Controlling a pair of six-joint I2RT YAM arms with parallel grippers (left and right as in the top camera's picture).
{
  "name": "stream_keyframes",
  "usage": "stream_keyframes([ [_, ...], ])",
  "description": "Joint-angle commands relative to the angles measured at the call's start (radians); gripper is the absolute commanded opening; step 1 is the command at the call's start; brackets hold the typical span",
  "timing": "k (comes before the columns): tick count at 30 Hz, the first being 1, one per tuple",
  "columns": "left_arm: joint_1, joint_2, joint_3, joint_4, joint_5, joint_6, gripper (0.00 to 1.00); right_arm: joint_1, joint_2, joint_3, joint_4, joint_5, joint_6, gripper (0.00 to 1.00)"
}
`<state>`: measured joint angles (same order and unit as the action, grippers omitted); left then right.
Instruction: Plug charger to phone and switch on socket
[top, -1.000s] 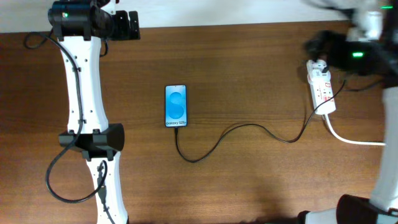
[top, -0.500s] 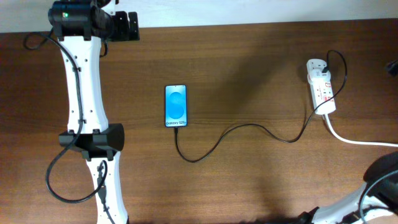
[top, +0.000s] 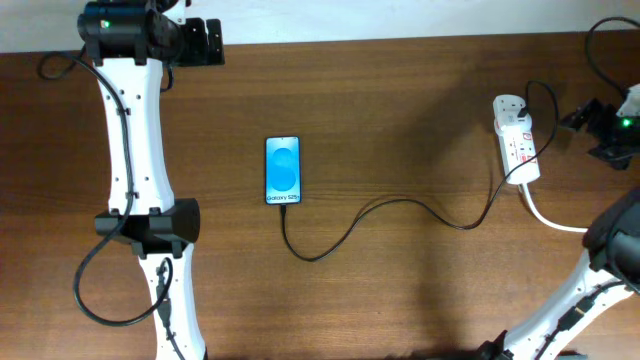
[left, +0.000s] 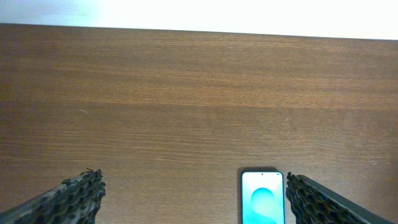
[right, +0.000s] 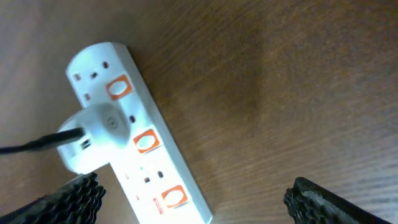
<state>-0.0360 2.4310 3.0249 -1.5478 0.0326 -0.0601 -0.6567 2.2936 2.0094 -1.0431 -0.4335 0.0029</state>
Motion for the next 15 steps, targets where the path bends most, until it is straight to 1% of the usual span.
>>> stream_keyframes([
  [1, 0.008, -0.023, 0.014, 0.002, -0.011, 0.008, 1.00, 0.063, 0.045, -0.004, 0.012, 0.116, -0.006, 0.98],
  [6, 0.008, -0.023, 0.014, 0.002, -0.011, 0.008, 0.99, 0.094, 0.090, -0.005, 0.024, 0.132, 0.040, 0.98],
  [15, 0.008, -0.023, 0.014, 0.001, -0.011, 0.008, 0.99, 0.096, 0.138, -0.008, 0.043, 0.165, 0.111, 0.98],
])
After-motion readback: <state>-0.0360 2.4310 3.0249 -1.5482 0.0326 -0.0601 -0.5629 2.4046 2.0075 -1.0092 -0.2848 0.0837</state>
